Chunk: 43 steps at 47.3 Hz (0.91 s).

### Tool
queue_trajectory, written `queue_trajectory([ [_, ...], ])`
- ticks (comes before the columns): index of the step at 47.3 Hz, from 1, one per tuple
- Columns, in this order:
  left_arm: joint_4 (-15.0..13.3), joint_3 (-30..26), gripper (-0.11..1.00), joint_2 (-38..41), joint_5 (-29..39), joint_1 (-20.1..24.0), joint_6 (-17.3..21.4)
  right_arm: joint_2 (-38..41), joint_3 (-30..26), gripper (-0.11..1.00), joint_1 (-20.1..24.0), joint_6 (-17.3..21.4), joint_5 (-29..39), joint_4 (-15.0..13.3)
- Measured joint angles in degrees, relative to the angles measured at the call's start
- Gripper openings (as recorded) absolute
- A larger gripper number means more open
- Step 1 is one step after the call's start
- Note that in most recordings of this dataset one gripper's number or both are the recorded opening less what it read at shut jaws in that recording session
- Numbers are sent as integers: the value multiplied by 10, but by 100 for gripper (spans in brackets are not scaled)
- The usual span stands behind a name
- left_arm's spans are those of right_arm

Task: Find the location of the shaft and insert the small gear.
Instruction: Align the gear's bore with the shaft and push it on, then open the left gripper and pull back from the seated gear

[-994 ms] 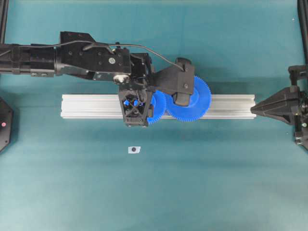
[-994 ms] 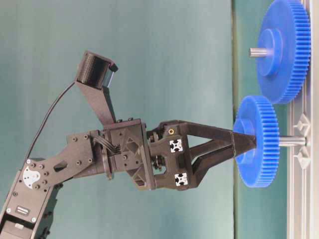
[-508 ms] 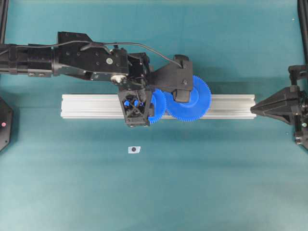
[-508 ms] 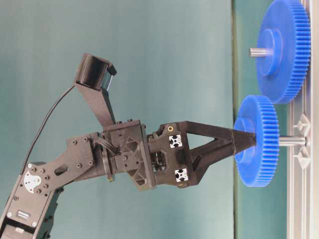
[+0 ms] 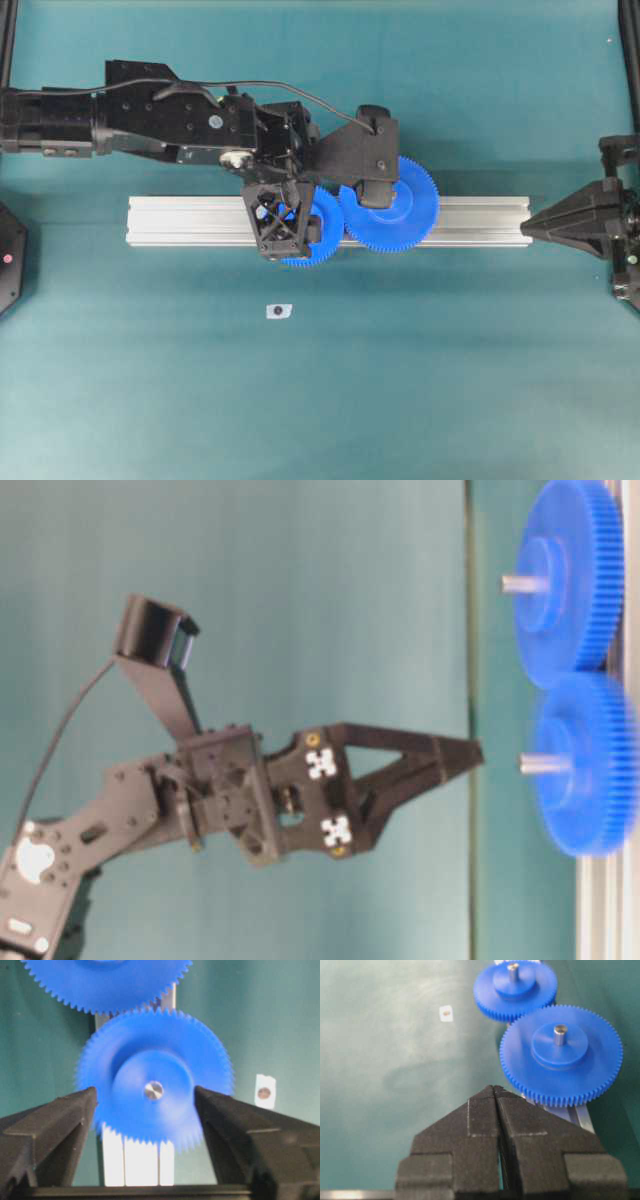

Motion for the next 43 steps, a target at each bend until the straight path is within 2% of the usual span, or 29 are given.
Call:
queue_trajectory([
  [10,0,0,84,0,4,-18,0,0,1,0,0,0,0,0],
  [43,0,1,84,-4,9,-15,0,0,1,0,0,0,0,1],
])
